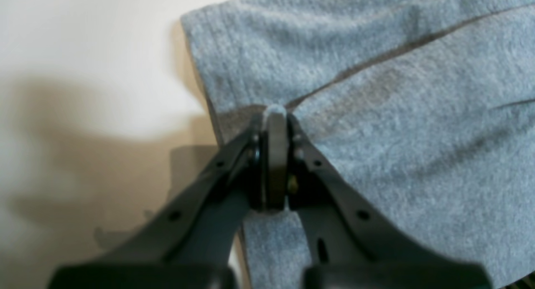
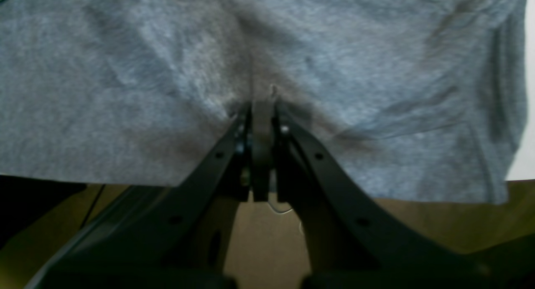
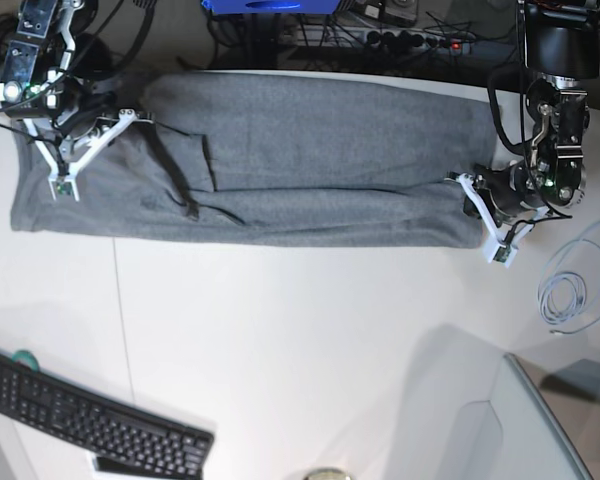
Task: Layout the t-shirt on the table in an organized manner, then fold the t-shirt properly
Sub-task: 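Release the right gripper and regrasp the folded edge near the sleeve, then pull the folded edge toward the collar with both grippers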
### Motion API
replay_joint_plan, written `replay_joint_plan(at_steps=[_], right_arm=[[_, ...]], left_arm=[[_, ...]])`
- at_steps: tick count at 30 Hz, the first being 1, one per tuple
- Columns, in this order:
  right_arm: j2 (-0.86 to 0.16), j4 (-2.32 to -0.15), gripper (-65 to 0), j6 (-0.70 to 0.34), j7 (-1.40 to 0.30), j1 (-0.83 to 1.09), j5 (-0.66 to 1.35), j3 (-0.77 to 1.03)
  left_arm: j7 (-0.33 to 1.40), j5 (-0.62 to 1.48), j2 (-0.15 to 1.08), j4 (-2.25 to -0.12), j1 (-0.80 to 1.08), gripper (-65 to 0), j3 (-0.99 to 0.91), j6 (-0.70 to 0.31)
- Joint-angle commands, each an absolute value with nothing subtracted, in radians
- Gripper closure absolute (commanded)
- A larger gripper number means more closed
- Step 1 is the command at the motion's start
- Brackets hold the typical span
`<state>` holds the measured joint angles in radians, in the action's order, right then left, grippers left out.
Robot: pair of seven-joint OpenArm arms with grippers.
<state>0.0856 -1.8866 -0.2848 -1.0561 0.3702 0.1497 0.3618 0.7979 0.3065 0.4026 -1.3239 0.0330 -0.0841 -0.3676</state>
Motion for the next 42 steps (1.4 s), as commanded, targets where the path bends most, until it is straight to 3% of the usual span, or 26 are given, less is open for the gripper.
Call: replay_joint_plan(at_steps=[1,10,16,19,42], right_arm=[[0.082,-1.902,-0.5,-0.286,-1.050,0.375,0.153,0.363],[0.076,-1.902,-1.4,-0.280,-1.102,0.383,0.145,0.363],[0.073,-1.908,-17.3,-0.280,-1.148,0.367,0.145,0.371],[0.073,-1.908,-21.6,-0.280,-1.148,0.351,0.145,0.371],[0.074,-1.905,-21.8,-0.280,-1.121,0.269,0.148,0.361]], left_arm=[[0.786,0.309,0.418,-1.342,0.018,0.0,-0.090,-0.366],[0.788,0.309,0.421,-1.345,0.024,0.0,-0.090,-0.366],[0.803,0.309,0.421,-1.400,0.031,0.0,-0.088,-0.366],[0.843,0.309,0.421,-1.452,0.048,0.0,-0.088,-0.369],[0.845,0.309,0.423,-1.504,0.140,0.0,-0.088,-0.371]])
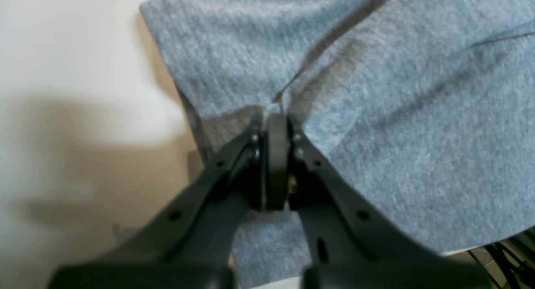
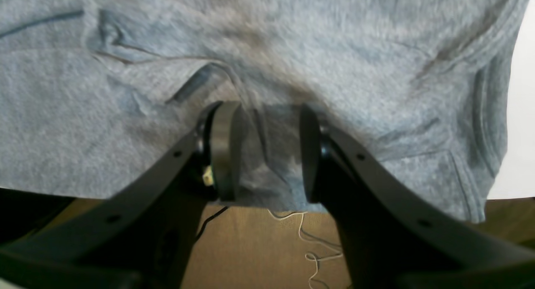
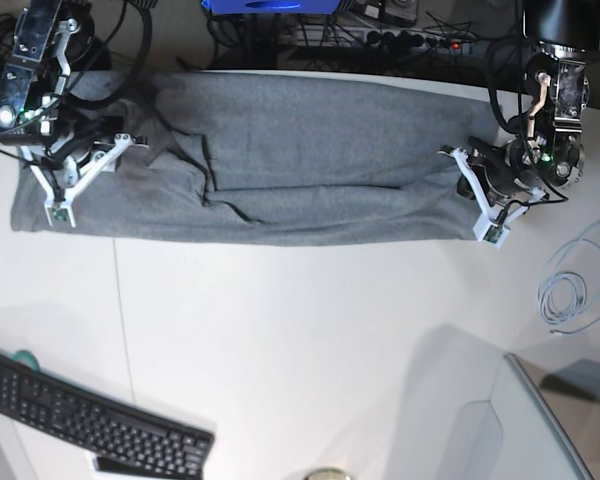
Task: Layout the t-shirt on the table in an organized manner, then fold the t-shirt properly
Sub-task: 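Pull the folded edge toward the collar with both grippers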
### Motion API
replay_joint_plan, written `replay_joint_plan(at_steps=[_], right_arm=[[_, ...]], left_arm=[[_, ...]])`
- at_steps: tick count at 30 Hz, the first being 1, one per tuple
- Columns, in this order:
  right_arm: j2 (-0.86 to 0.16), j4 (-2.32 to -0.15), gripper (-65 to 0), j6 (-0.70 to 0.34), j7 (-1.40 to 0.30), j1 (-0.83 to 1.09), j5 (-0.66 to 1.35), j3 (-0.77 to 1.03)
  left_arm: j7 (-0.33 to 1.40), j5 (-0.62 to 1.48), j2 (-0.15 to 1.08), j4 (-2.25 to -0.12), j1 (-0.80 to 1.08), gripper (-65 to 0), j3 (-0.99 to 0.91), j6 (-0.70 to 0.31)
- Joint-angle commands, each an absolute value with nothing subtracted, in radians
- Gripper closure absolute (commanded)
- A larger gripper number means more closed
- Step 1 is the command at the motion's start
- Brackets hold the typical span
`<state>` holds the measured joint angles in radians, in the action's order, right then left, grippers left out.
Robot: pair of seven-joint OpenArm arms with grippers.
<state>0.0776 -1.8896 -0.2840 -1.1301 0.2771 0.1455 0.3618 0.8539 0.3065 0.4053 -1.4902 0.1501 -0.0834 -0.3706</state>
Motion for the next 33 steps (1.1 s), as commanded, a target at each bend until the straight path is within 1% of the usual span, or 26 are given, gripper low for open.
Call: replay_joint_plan(at_steps=[1,6,11,14,15,16,18,20,22,23,24,25,28,29,30,31,32,33], right_arm=[[0.074,-1.903,-21.8,-0.280,-1.121,0.269,0.148,0.361],[0.074,-1.888,-21.9,-0.280,-1.092,0.260,0.147,0.361],[0.035,-1.721,-21.9,-0.280,-0.937,0.226,0.145,0.361],[0.008,-1.630,-21.6,-0.280,-0.878,0.194,0.145,0.372],[-0.001,-1.616,-21.6,-0.280,-0.865,0.191,0.145,0.372],[-0.007,-1.616,-21.6,-0.280,-0.851,0.191,0.145,0.372],[-0.008,-1.624,-21.6,-0.280,-0.829,0.193,0.145,0.372],[-0.010,-1.638,-21.6,-0.280,-0.811,0.196,0.145,0.372],[-0.010,-1.650,-21.5,-0.280,-0.806,0.196,0.145,0.372],[-0.010,-1.655,-21.5,-0.280,-0.805,0.196,0.145,0.372],[-0.010,-1.656,-21.5,-0.280,-0.805,0.196,0.145,0.372],[-0.010,-1.656,-21.5,-0.280,-0.805,0.193,0.145,0.372],[-0.047,-1.655,-21.3,-0.280,-0.802,0.189,0.143,0.374],[-0.061,-1.652,-21.3,-0.278,-0.797,0.189,0.143,0.374],[-0.073,-1.649,-20.7,-0.278,-0.777,0.189,0.143,0.374],[-0.087,-1.646,-18.3,-0.278,-0.753,0.191,0.143,0.374],[-0.104,-1.644,-12.9,-0.278,-0.727,0.194,0.143,0.374],[-0.114,-1.633,-6.9,-0.278,-0.710,0.194,0.143,0.374]], left_arm=[[0.845,0.309,0.423,-1.506,0.140,0.0,-0.088,-0.371],[0.845,0.309,0.426,-1.506,0.151,0.0,-0.088,-0.371],[0.845,0.309,0.443,-1.514,0.156,0.0,-0.088,-0.371],[0.845,0.309,0.455,-1.515,0.171,0.0,-0.097,-0.371],[0.845,0.309,0.461,-1.515,0.174,-3.5,-0.099,-0.371],[0.845,0.309,0.469,-1.515,0.177,-9.1,-0.099,-0.371],[0.845,0.311,0.479,-1.520,0.177,-23.4,-0.101,-0.371],[0.843,0.311,0.492,-1.547,0.189,-40.2,-0.101,-0.371],[0.843,0.311,0.504,-1.595,0.209,-52.7,-0.110,-0.371],[0.843,0.311,0.503,-1.621,0.220,-56.9,-0.125,-0.371],[0.843,0.311,0.503,-1.653,0.234,-59.9,-0.147,-0.371],[0.843,0.312,0.499,-1.685,0.249,-61.1,-0.173,-0.371],[0.843,0.318,0.496,-1.805,0.335,-60.7,-0.257,-0.371],[0.843,0.320,0.489,-1.833,0.367,-59.7,-0.275,-0.371],[0.843,0.320,0.469,-1.851,0.404,-55.9,-0.292,-0.371],[0.842,0.318,0.453,-1.854,0.432,-50.0,-0.303,-0.371],[0.837,0.311,0.432,-1.850,0.456,-38.8,-0.306,-0.371],[0.835,0.309,0.415,-1.842,0.469,-26.3,-0.312,-0.371]])
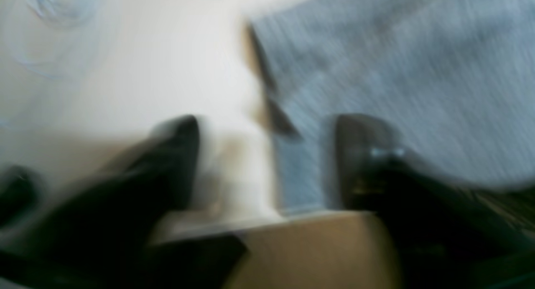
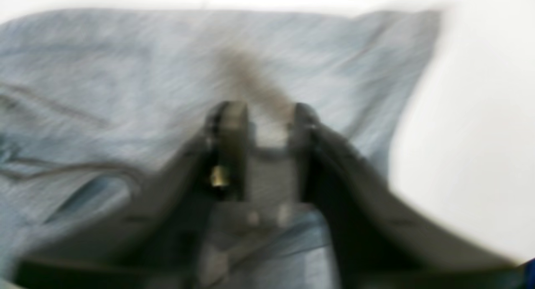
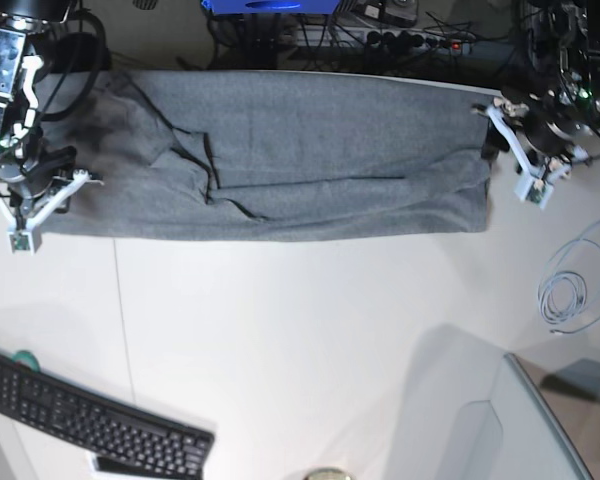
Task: Layout the t-shirt on the table in an organized manner, then fold the t-shirt properly
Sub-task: 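Pull the folded edge toward the collar with both grippers, then release the strip end with the left gripper and regrasp it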
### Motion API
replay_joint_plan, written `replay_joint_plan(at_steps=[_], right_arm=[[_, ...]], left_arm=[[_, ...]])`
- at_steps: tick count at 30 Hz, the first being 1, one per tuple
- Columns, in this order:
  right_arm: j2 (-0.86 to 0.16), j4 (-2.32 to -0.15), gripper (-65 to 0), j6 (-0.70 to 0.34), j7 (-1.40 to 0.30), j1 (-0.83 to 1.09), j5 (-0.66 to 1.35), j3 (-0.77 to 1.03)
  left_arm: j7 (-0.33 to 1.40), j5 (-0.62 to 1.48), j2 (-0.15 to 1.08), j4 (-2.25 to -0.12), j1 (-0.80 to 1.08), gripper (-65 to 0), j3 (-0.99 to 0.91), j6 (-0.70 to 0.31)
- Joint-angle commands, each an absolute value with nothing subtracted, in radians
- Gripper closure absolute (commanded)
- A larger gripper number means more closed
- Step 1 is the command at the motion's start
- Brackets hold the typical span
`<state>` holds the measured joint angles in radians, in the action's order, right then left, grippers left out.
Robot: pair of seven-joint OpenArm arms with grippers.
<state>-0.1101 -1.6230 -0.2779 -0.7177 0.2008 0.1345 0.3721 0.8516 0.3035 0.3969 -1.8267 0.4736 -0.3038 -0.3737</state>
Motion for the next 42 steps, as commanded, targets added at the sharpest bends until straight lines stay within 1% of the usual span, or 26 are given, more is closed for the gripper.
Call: replay_joint_plan(at_steps=[1,2,4,7,10,12,14,17,22,24,27,30,34,37,39,42], right_arm=[[-0.125,-1.616,-1.4,-0.278,-0.699,0.193,0.143,0.374],[-0.136,-1.595,0.0,-0.278,-0.694,0.189,0.143,0.374],[-0.150,-1.550,-1.7,-0.278,-0.691,0.177,0.143,0.374],[-0.154,-1.460,-0.2,-0.278,-0.685,0.143,0.143,0.374],[-0.180,-1.376,-0.2,-0.278,-0.627,0.125,0.143,0.372],[-0.182,-1.328,-0.2,-0.278,-0.611,0.102,0.143,0.372],[-0.208,-1.268,-0.2,-0.278,-0.608,0.081,0.139,0.367],[-0.219,-1.182,-0.2,-0.278,-0.601,0.035,0.088,0.372],[-0.211,-1.130,-0.2,-0.278,-0.527,0.013,-0.030,0.369],[-0.208,-1.133,-0.2,-0.278,-0.529,0.005,-0.056,0.366],[-0.188,-1.153,-0.2,-0.280,-0.526,0.002,-0.056,0.374],[-0.168,-1.282,-0.2,-0.282,-0.524,0.038,-0.056,0.374],[-0.147,-1.475,0.0,-0.283,-0.524,0.096,-0.054,0.369],[-0.116,-1.586,0.0,-0.283,-0.527,0.133,-0.054,0.372],[-0.105,-1.626,0.0,-0.283,-0.527,0.153,-0.054,0.369],[-0.084,-1.638,0.0,-0.283,-0.527,0.177,-0.054,0.364]], left_arm=[[0.835,0.309,0.397,-1.831,0.478,-11.5,-0.312,-0.371],[0.835,0.309,0.383,-1.816,0.478,0.0,-0.312,-0.371],[0.834,0.309,0.366,-1.768,0.464,0.0,-0.312,-0.371],[0.834,0.309,0.360,-1.693,0.414,0.0,-0.305,-0.371],[0.834,0.308,0.358,-1.635,0.367,0.0,-0.303,-0.371],[0.834,0.308,0.360,-1.593,0.344,0.0,-0.302,-0.371],[0.834,0.308,0.361,-1.538,0.321,0.0,-0.300,-0.371],[0.829,0.288,0.364,-1.469,0.286,0.0,-0.254,-0.371],[0.688,0.133,0.351,-1.366,0.274,0.0,-0.186,-0.371],[0.676,0.117,0.335,-1.351,0.265,0.0,-0.194,-0.371],[0.679,0.145,0.334,-1.392,0.263,0.0,-0.194,-0.371],[0.687,0.180,0.338,-1.506,0.295,0.0,-0.251,-0.371],[0.792,0.228,0.335,-1.698,0.348,0.0,-0.384,-0.372],[0.814,0.312,0.335,-1.779,0.392,0.0,-0.496,-0.377],[0.814,0.383,0.337,-1.782,0.400,0.0,-0.565,-0.424],[0.786,0.467,0.335,-1.732,0.387,0.0,-0.650,-0.555]])
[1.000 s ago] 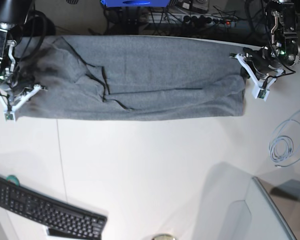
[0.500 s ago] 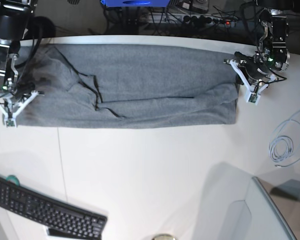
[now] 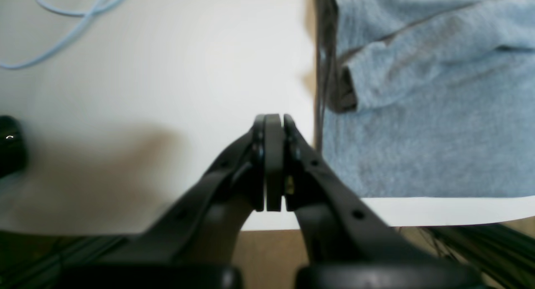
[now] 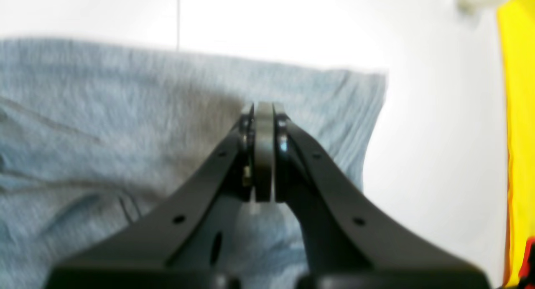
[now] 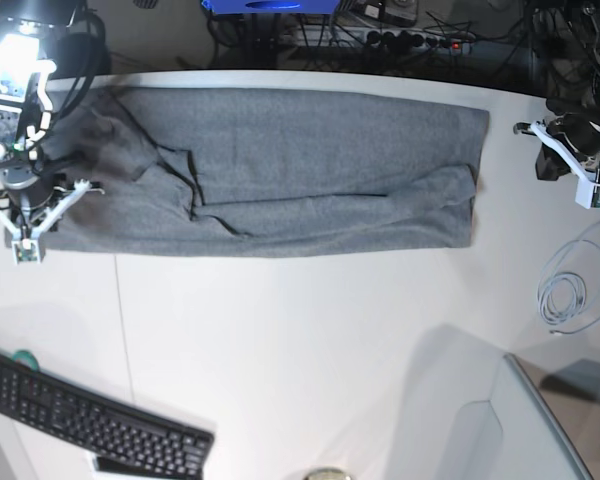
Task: Layout the t-shirt on the table in an organized manner, then fold the t-shirt properly
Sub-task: 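Release the strip end with the left gripper and regrasp it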
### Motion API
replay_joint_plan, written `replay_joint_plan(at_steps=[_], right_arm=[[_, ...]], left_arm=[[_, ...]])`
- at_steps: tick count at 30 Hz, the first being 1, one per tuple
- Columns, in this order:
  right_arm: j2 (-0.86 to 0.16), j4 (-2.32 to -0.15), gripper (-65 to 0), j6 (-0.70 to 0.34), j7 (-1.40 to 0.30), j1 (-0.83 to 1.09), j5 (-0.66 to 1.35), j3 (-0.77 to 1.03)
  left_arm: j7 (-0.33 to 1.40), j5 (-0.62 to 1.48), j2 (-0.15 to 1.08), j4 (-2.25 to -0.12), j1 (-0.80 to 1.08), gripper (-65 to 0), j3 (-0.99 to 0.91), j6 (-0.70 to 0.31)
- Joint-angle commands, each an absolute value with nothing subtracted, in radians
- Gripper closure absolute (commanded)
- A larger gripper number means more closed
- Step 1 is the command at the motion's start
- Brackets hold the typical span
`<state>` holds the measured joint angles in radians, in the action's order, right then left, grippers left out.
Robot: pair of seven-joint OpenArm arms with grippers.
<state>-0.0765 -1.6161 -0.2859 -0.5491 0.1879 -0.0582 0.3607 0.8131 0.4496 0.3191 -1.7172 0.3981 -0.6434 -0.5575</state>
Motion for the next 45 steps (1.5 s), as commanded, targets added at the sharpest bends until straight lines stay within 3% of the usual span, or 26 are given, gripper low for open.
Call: replay_joint_plan(at_steps=[1,4,6,8,13,27,36,39,44,45], right_arm=[[-0.070,-1.638,0.0,-0.283,-0.527,0.182,-0.056,0.364],[-0.051,-1.632,0.0,-0.283,-0.529,0.193,-0.058,0.363],[-0.044,-1.633,0.0,-0.283,-0.527,0.205,-0.056,0.363],[-0.035,-1.636,0.0,-0.283,-0.527,0.213,-0.059,0.363],[-0.028,-1.633,0.0,-0.283,-0.527,0.225,-0.056,0.363],[-0.028,-1.633,0.0,-0.283,-0.530,0.228,-0.056,0.363],[-0.028,-1.633,0.0,-0.283,-0.527,0.239,-0.056,0.363],[-0.028,-1.633,0.0,-0.283,-0.527,0.239,-0.056,0.363],[-0.028,-1.635,0.0,-0.283,-0.527,0.239,-0.056,0.363],[-0.028,-1.635,0.0,-0.283,-0.527,0.239,-0.056,0.363]], left_arm=[[0.762,0.481,0.335,-1.705,0.377,0.0,-0.665,-0.581],[0.688,0.487,0.335,-1.596,0.348,-36.4,-0.673,-0.648],[0.661,0.489,0.331,-1.521,0.318,-56.8,-0.673,-0.698],[0.641,0.487,0.314,-1.438,0.283,-63.7,-0.673,-0.698],[0.572,0.481,0.274,-1.260,0.217,-63.7,-0.673,-0.698],[0.490,0.481,0.237,-1.219,0.200,-63.7,-0.522,-0.698],[0.478,0.481,0.239,-1.050,0.117,-62.0,-0.440,-0.698],[0.478,0.481,0.239,-1.046,0.116,-45.6,-0.409,-0.698],[0.478,0.481,0.242,-1.017,0.085,-3.0,-0.412,-0.698],[0.478,0.481,0.245,-1.004,0.070,0.0,-0.412,-0.698]])
